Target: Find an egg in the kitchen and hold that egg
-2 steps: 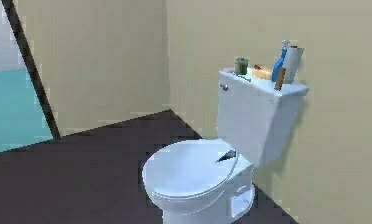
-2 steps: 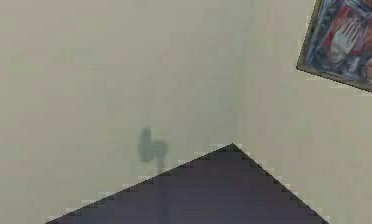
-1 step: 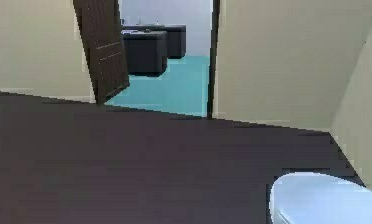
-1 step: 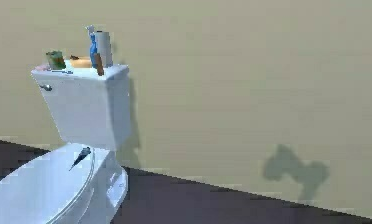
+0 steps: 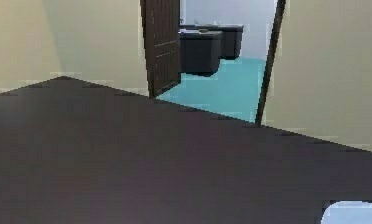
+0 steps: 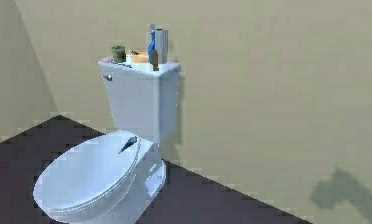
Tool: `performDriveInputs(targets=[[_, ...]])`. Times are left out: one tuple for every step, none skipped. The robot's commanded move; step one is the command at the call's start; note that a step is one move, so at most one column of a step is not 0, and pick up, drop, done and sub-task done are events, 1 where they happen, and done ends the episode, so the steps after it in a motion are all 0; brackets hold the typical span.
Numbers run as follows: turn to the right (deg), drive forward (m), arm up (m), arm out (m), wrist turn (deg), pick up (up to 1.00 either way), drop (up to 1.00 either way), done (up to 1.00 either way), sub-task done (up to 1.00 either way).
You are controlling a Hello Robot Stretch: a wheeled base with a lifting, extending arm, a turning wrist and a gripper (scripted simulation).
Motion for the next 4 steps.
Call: performDriveInputs(targets=[[-3.0, 0.00, 0.00, 0.00, 0.0, 0.00, 0.00, 0.00, 0.00], [0.0, 0.65, 0.00, 0.00, 0.0, 0.00, 0.00, 0.00, 0.00], [12.0, 0.00, 0.00, 0.00, 0.0, 0.00, 0.00, 0.00, 0.00], [0.0, 1.00, 0.00, 0.00, 0.0, 0.00, 0.00, 0.00, 0.00]])
